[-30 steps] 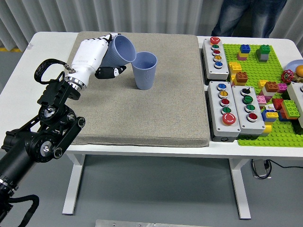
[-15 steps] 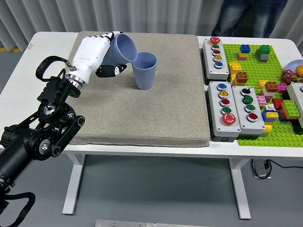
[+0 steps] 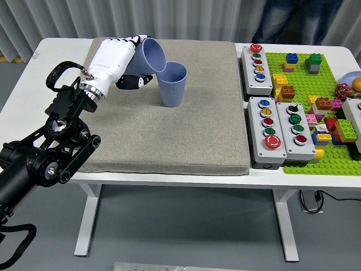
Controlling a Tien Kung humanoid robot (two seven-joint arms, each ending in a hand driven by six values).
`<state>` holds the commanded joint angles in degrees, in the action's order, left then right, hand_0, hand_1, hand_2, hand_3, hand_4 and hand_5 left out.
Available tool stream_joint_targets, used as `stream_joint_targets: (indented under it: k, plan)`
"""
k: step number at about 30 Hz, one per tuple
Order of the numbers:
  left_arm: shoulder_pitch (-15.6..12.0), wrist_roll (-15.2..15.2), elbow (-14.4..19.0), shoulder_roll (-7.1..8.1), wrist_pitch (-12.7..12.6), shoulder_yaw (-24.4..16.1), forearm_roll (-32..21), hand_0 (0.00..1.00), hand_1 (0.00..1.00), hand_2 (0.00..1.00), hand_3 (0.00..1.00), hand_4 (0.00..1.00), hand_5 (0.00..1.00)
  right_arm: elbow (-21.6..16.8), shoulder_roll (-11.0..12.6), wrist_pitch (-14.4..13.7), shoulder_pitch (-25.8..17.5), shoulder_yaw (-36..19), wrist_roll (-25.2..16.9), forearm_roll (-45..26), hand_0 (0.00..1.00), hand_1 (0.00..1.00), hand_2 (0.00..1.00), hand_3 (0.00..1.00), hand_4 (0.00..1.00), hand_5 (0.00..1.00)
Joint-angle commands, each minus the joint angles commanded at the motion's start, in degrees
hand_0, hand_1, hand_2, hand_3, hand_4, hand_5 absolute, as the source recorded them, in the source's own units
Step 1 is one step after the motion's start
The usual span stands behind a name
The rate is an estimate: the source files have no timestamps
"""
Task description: Pick cup pour cup place
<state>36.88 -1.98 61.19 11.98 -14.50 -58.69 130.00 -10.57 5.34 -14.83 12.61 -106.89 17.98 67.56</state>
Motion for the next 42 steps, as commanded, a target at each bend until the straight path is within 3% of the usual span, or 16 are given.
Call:
stream_joint_targets:
  k: [10, 19, 42]
  plan:
    - [3.0, -1.3, 0.4, 3.09, 0.3, 5.6, 0.0, 0.466, 0.485, 0.567, 0.506, 0.729, 0.145, 0.0, 0.0, 0.0, 0.1, 0.1, 0.0, -0.3, 0.676, 0.624, 0.585, 0.575, 0.002, 0.205]
    - [4.6, -2.0, 0.6, 4.59, 0.5, 9.3, 0.0, 0.469, 0.485, 0.566, 0.505, 0.726, 0.141, 0.0, 0.1, 0.0, 0.3, 0.2, 0.0, -0.6, 0.677, 0.624, 0.585, 0.575, 0.002, 0.205]
    - [8.1, -3.7, -0.6, 6.79, 0.9, 13.6, 0.0, 0.473, 0.485, 0.565, 0.503, 0.723, 0.135, 0.0, 0.1, 0.2, 0.1, 0.1, 0.0, -0.1, 0.676, 0.623, 0.585, 0.575, 0.002, 0.205]
